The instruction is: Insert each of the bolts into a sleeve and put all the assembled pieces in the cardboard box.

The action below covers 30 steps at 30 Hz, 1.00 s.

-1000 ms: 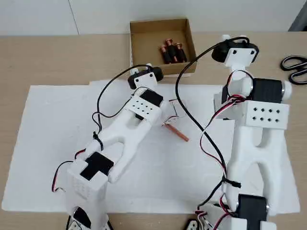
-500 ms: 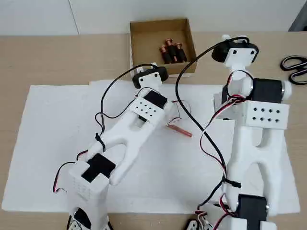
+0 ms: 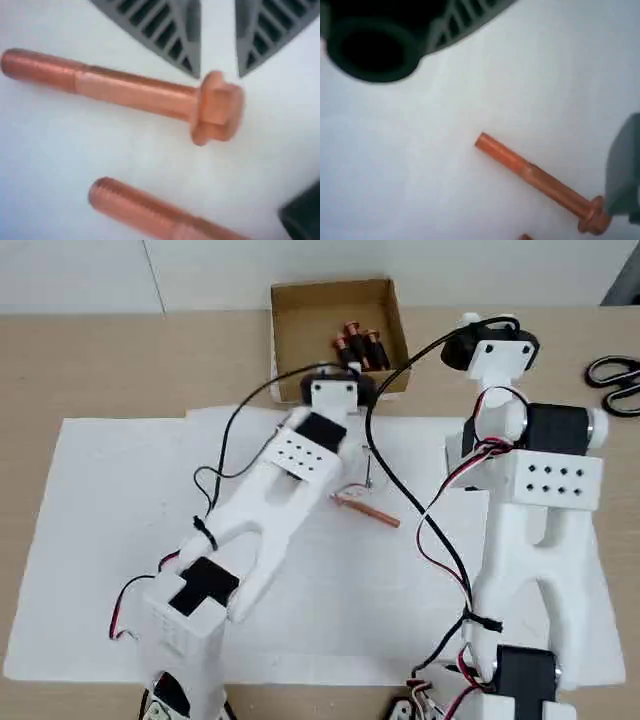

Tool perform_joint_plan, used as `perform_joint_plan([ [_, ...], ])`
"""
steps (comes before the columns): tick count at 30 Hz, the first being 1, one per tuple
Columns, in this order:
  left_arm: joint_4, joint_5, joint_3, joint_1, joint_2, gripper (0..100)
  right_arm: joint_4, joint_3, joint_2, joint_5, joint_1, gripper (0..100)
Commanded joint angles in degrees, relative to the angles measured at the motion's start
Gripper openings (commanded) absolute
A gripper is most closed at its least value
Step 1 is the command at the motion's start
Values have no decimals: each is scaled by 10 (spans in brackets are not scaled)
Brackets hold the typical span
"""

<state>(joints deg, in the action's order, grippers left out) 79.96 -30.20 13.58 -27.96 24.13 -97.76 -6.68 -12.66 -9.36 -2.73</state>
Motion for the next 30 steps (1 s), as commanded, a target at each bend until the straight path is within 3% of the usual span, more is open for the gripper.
perform_joint_plan([
  [1, 48, 23, 85, 10, -11, 40, -2, -2, -27, -3, -1, 4],
  [3, 74, 3, 115, 7, -11, 40, -2, -2, -27, -3, -1, 4],
  [7, 105, -125, 145, 9, -4, 58, -1, -2, -27, -3, -1, 4],
  [16, 104, -271, 87, -12, -4, 252, 0, -2, -27, 9, 0, 4],
  [24, 87, -312, 82, -44, 3, 209, -1, -2, -27, 9, 0, 4],
  [30, 79, -312, 80, -41, 81, 174, -2, -2, -27, 9, 0, 4],
])
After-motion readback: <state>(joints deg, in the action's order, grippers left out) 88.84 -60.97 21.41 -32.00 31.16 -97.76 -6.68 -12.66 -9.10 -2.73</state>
